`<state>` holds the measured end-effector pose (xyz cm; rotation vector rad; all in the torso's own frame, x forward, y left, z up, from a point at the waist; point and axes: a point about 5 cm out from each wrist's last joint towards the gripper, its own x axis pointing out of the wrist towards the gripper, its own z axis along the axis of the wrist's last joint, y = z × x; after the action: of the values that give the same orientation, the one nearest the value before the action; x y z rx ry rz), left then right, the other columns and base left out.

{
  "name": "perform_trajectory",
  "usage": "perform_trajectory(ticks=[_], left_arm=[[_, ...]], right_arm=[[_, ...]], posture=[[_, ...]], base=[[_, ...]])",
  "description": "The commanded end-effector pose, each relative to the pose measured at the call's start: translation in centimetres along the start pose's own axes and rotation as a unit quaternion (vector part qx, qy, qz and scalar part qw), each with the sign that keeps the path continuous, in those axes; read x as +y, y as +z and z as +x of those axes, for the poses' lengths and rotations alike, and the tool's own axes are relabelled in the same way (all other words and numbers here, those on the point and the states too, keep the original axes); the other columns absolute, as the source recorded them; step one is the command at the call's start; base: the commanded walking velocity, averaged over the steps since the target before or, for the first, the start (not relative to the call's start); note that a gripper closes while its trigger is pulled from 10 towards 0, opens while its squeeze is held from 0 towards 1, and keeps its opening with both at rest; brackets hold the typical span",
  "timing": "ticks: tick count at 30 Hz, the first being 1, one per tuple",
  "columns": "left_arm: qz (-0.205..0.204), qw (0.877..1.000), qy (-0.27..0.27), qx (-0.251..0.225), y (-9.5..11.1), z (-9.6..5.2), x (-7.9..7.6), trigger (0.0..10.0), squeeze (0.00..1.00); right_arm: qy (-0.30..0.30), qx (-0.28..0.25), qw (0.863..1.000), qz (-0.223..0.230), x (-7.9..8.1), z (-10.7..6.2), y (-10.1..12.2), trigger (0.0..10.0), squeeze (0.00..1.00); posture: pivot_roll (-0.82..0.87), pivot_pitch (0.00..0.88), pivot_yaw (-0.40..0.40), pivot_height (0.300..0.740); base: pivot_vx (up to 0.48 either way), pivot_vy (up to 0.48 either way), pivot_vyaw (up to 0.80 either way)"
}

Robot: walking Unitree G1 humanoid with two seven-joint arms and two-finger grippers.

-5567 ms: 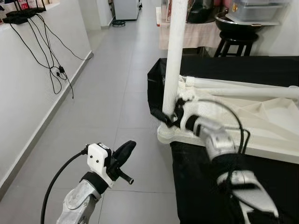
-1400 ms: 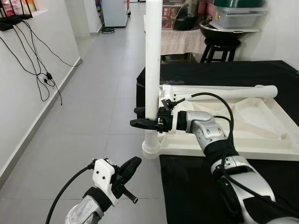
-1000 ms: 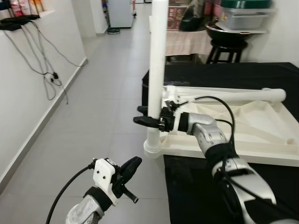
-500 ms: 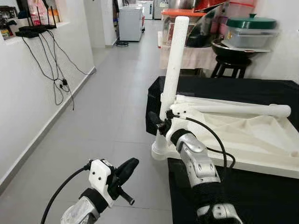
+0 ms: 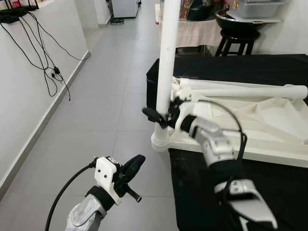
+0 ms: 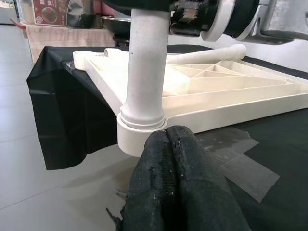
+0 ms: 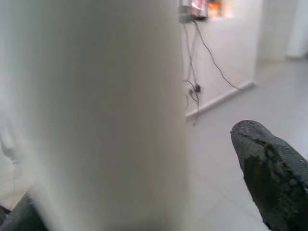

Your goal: Building children table

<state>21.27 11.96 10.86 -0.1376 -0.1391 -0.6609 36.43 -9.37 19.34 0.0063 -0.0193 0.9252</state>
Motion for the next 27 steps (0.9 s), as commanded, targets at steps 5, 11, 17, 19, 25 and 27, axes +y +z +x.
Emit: perform_trajectory(ticks=[5,11,17,19,25,27], left_arm=[[-0.003,1.000,0.004,0.007,-0.2,-0.2,0.3,10.0,0.00],[0.000,1.000,0.005,0.008,-0.2,-0.2,0.2,10.0,0.00],[0.000,1.000,0.004,0.007,-0.2,0.0,0.1,10.0,0.00],[0.000,1.000,0.003,0.007,-0.2,0.0,0.1,10.0,0.00],[-0.001,1.000,0.001,0.006,-0.2,0.0,-0.1,10.0,0.00],[-0.003,1.000,0.000,0.006,-0.2,-0.1,-0.1,10.0,0.00]], right_arm=[[0.182,0.032,0.982,-0.031,1.1,0.8,0.1,10.0,0.00],[0.235,0.055,0.970,-0.023,1.2,1.2,0.0,10.0,0.00],[0.240,0.066,0.968,-0.007,0.9,1.5,-0.4,2.0,0.00],[0.244,0.066,0.967,-0.003,0.7,1.2,-0.6,0.0,0.00],[0.226,0.081,0.971,0.009,-0.1,0.0,-2.0,0.0,0.00],[0.213,0.087,0.973,0.009,-0.4,-0.6,-2.6,0.0,0.00]], posture=[[0.03,0.000,-0.003,0.740],[0.04,0.000,-0.006,0.740],[0.04,0.000,-0.006,0.740],[0.04,0.000,-0.003,0.740],[0.04,0.000,-0.001,0.740],[0.03,0.000,0.000,0.740]], base=[[0.000,0.000,0.00],[0.000,0.000,0.00],[0.000,0.000,0.00],[0.000,0.000,0.00],[0.000,0.000,0.00],[0.000,0.000,0.00]])
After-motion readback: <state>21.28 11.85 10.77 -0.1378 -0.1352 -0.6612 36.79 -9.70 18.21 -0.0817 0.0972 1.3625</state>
